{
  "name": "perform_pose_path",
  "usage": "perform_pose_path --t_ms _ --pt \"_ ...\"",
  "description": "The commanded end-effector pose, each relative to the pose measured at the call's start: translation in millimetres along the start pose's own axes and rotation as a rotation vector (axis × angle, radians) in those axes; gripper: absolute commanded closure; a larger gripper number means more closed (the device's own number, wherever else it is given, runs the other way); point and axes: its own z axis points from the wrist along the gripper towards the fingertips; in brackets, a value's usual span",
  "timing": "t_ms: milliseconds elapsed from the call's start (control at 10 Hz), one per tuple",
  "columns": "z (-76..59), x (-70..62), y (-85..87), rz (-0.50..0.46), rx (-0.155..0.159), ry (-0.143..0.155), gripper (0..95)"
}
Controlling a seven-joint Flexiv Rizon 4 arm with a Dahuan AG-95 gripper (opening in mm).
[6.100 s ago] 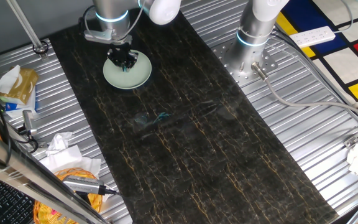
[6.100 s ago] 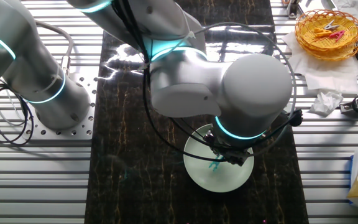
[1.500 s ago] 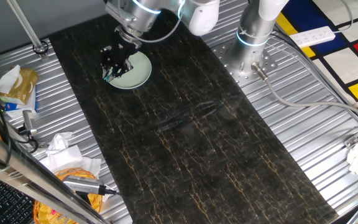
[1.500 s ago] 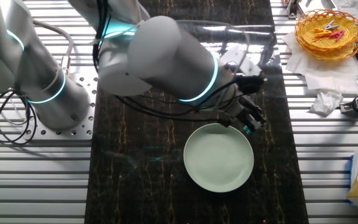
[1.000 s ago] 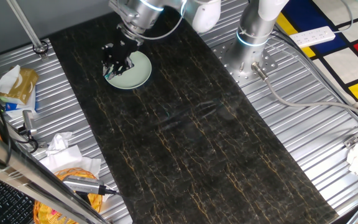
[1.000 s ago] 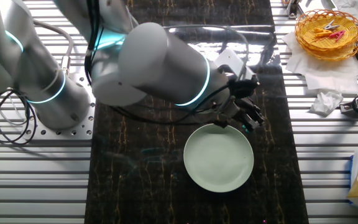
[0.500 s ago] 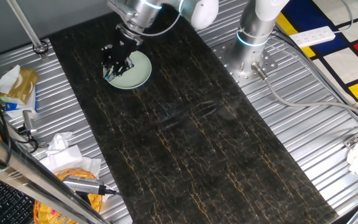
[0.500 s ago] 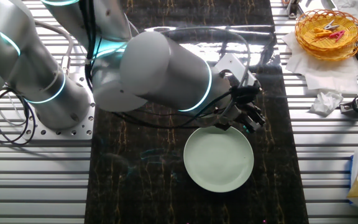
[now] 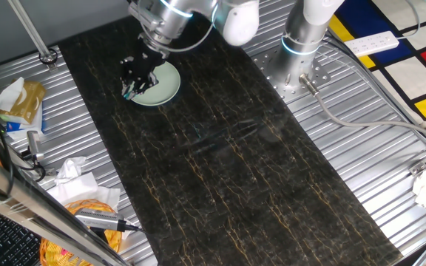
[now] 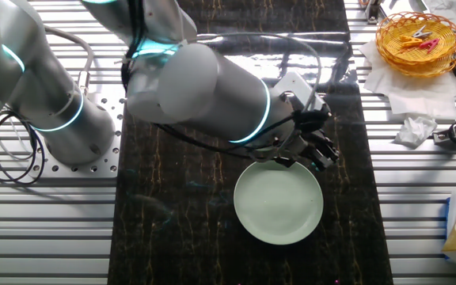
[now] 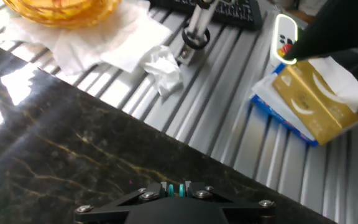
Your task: Use a clamp
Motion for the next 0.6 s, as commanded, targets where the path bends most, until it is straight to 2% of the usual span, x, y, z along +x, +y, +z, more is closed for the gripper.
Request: perform_pose_path --t_ms 100,200,300,400,500,600 --pt "-6.9 -2.6 0.4 -0.003 -0.003 0.019 95.0" --pt "-6.2 -2.1 0.5 -0.012 -0.006 0.021 95.0" --pt "-5.6 -1.7 0.6 -0.051 -0.023 0.045 95.0" --pt "-5.0 -3.7 0.6 -0.134 -0.060 0.072 95.0" --pt "-4.7 -9.0 0.7 -0.224 -0.099 0.110 95.0" --pt "-4.4 -12.2 0.8 -0.297 -0.137 0.165 95.0"
